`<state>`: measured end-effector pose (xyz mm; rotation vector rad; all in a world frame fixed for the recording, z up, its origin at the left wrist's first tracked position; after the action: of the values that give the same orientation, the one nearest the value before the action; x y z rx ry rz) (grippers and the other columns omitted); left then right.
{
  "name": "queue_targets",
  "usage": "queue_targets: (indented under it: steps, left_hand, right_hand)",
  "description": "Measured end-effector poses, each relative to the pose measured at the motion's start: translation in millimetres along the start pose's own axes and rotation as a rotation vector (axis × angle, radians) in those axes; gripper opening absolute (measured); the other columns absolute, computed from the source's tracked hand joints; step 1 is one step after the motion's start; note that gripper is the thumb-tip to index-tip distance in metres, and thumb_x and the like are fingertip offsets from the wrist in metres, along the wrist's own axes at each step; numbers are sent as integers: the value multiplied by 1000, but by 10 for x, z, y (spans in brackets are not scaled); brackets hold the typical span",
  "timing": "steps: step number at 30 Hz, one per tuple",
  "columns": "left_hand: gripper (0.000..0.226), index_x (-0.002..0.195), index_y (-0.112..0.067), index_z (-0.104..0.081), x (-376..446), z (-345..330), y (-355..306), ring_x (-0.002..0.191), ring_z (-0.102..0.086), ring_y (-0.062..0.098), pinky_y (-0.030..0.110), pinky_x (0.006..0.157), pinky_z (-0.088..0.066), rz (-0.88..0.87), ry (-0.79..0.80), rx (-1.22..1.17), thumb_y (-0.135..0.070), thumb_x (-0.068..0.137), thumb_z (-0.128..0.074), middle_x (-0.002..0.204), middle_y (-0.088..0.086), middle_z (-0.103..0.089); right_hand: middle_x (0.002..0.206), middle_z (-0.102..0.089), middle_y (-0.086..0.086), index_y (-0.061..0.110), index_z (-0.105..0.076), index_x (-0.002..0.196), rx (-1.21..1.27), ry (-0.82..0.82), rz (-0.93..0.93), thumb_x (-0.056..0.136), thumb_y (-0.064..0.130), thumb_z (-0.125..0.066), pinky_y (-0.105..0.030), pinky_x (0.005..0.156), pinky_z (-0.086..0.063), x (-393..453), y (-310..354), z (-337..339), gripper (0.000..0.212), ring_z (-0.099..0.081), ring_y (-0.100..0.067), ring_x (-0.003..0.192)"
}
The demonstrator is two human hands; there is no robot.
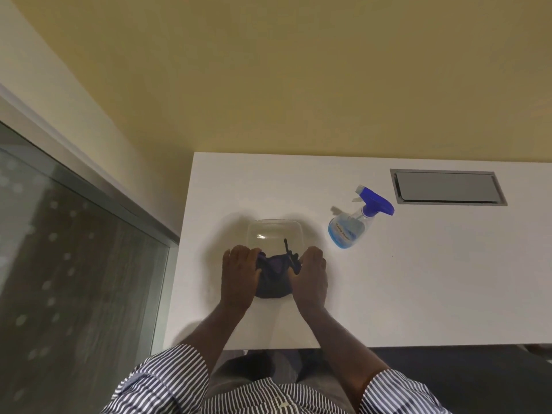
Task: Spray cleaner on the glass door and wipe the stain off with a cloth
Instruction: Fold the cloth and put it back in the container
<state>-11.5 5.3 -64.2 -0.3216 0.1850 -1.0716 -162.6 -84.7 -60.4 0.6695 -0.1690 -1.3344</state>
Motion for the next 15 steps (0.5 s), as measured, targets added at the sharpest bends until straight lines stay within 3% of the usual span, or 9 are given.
queue_targets:
  steps: [3,5,7,9,12,15]
  left_hand:
    - [62,135,-10,-64,-54,-91,36,144,-46,43,59,119,-38,-16,24,54,-15,78,-87,151,20,-53]
    - [77,151,-10,-50,-59,-115,50,153,-30,43,60,123,-29,6,47,73,-22,83,-84,164,22,-33]
    - [91,160,-12,-31,-51,-136,56,156,-18,41,60,125,-24,41,97,107,-32,87,-80,169,22,-17]
    - [100,164,-13,-14,-46,-174,76,158,-6,40,59,127,-19,71,146,108,-39,90,-75,171,20,-2]
    - [101,163,-15,0,-51,-208,97,159,4,39,58,128,-15,95,185,107,-45,95,-67,170,17,14]
    - [97,163,-13,-3,-51,-179,99,159,0,39,58,128,-16,87,167,58,-46,96,-65,170,17,9]
  right_hand:
    - [123,-53,-7,10,-46,124,-27,11,5,90,24,-77,-41,86,-59,-12,18,-47,48,-59,-25,110]
    - [142,-48,-10,12,-42,136,-37,13,5,95,25,-71,-44,98,-55,-9,14,-87,52,-57,-31,126]
    - [168,-23,-14,15,-21,160,-98,57,-15,100,33,-65,-45,114,-45,-6,-5,-137,77,-41,-33,147]
    - [174,-4,-15,21,4,166,-150,69,-25,102,41,-60,-45,119,-41,-5,-24,-168,92,-32,-33,153]
    - [174,1,-16,25,12,165,-164,70,-12,102,45,-59,-46,120,-40,0,-42,-205,96,-30,-35,155]
    - [175,4,-13,27,12,165,-160,77,9,99,57,-57,-48,124,-31,10,-72,-191,100,-22,-35,158]
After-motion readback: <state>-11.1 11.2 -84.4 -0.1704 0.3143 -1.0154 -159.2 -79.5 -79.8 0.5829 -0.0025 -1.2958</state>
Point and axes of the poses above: each hand's wrist, its own x-axis towards the middle knuckle, its own z-axis out of the back of the hand, y = z × x, the point moved 4 cm from there along x, towards the middle knuckle
